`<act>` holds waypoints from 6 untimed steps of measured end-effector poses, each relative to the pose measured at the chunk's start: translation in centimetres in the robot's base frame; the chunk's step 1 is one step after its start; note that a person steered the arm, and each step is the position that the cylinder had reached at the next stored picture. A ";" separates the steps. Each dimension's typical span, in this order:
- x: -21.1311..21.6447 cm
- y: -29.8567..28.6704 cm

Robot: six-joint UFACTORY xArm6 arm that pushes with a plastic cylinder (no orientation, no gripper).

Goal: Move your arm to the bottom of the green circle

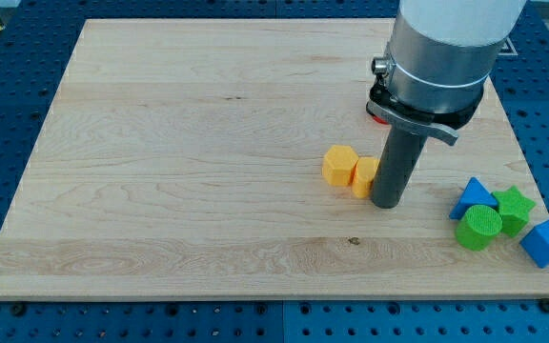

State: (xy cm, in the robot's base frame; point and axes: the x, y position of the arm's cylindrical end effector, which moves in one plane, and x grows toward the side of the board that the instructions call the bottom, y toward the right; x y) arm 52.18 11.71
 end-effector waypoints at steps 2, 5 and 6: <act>0.7 -1.0; 7.5 6.5; 7.5 8.1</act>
